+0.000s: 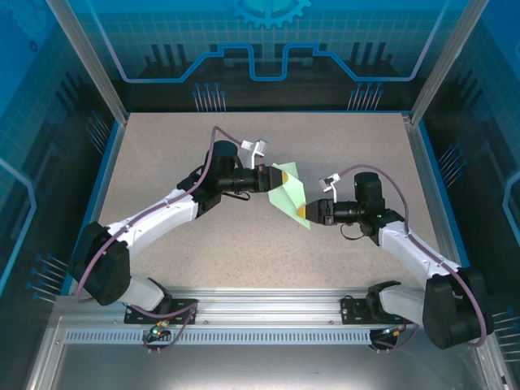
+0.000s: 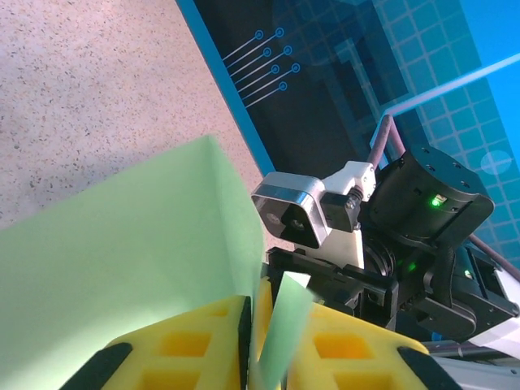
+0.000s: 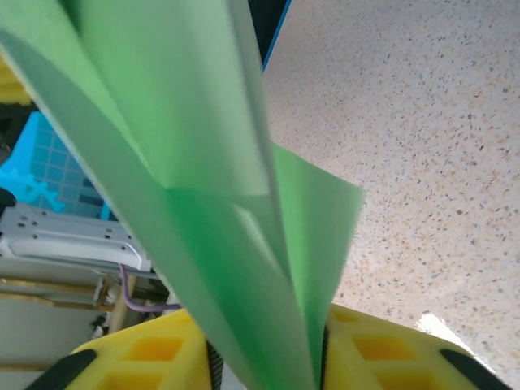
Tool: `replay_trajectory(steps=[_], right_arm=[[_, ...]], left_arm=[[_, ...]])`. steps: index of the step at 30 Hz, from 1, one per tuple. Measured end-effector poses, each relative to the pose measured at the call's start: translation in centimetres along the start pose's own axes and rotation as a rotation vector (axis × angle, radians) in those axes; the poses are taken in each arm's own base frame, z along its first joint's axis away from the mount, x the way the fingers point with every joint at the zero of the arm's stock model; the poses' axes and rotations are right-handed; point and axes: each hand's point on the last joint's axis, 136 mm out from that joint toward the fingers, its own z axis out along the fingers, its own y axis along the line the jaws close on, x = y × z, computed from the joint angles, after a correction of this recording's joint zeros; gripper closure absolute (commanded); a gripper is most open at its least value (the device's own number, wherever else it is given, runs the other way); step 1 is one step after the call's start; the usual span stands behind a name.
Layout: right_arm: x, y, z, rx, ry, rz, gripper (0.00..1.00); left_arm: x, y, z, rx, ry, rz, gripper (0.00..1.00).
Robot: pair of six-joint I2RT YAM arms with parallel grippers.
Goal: Fold a paper plane with a square sheet of paper (fold left side to right side)
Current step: Turn over the paper at the center of the table.
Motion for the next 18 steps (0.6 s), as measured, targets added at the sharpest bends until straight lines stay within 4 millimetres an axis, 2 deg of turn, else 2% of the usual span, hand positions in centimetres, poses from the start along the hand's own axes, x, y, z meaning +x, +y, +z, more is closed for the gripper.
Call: replay_trajectory(steps=[2,5,10,14,18], right_arm=[[0.2,-0.1,0.0,0.01,0.005,0.002,0.76],[0.4,-0.2,-0.1,0.02,0.011,-0.006,0.79],[0.0,-0.8,-0.6,0.119,0.018,-0.033,0.84],[-0.2,-1.5,-0.9,0.238,0.029,-0.069,0.85],[-0.1,-2.2,-1.1,0.407,0.065,-0.132,0.87]], left_arm=[[0.1,0.1,0.0,-0.006,0.005,-0.001,0.67],[0.3,0.4,0.0,-0.015,0.011,0.013,0.5],[0.8,2.4,-0.7,-0.122,0.015,0.024,0.32],[0.7,3.0,-3.0,-0.232,-0.017,0.057,0.27],[0.3,2.5,-6.8,-0.331,-0.106,0.113,0.24]])
